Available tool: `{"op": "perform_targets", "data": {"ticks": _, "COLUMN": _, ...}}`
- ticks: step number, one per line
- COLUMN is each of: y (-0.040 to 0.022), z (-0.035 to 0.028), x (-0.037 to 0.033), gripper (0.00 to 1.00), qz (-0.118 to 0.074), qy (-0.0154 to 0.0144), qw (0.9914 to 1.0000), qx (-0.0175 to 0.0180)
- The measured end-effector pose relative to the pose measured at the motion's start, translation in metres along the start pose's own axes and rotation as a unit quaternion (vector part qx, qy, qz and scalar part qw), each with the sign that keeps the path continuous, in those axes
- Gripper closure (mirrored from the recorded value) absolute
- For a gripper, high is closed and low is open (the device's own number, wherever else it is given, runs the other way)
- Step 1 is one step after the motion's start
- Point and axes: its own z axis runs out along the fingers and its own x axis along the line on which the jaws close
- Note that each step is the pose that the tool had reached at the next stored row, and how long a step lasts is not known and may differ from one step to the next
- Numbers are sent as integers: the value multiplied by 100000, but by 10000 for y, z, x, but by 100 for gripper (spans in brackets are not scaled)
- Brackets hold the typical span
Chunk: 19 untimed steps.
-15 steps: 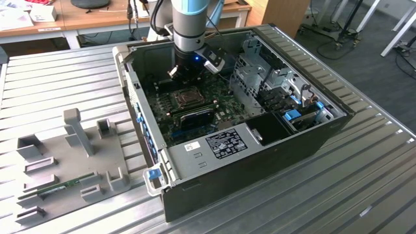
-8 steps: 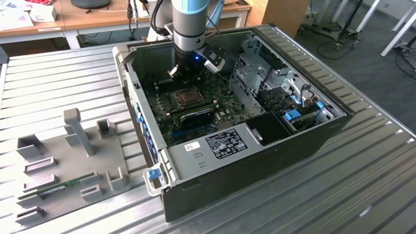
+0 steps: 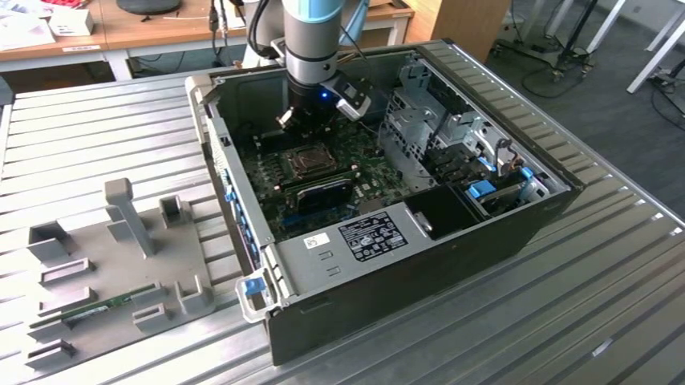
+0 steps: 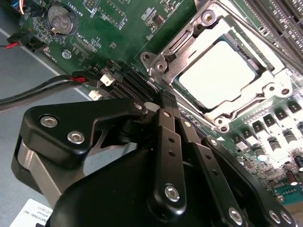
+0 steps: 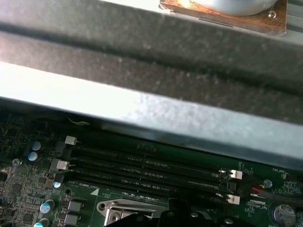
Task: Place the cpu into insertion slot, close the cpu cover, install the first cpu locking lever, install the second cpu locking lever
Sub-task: 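Install the first cpu locking lever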
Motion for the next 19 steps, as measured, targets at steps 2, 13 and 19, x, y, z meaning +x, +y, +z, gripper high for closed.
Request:
{"op": "perform_targets", "data": {"ticks": 2, "y": -1, "z": 1, "x": 0, "gripper": 90, "qz": -31, "qy": 26, "qw": 100000, "qx": 212}}
{"op": "perform_targets", "data": {"ticks": 13, "y": 9, "z": -55, "x": -8, "gripper": 90, "qz": -34, "qy": 0, "qw": 100000, "qx": 227}}
{"op": "perform_targets", "data": {"ticks": 19, "y": 18, "z": -91, "x": -14, "gripper": 90, "qz": -11, "qy": -82, "qw": 100000, "qx": -87}}
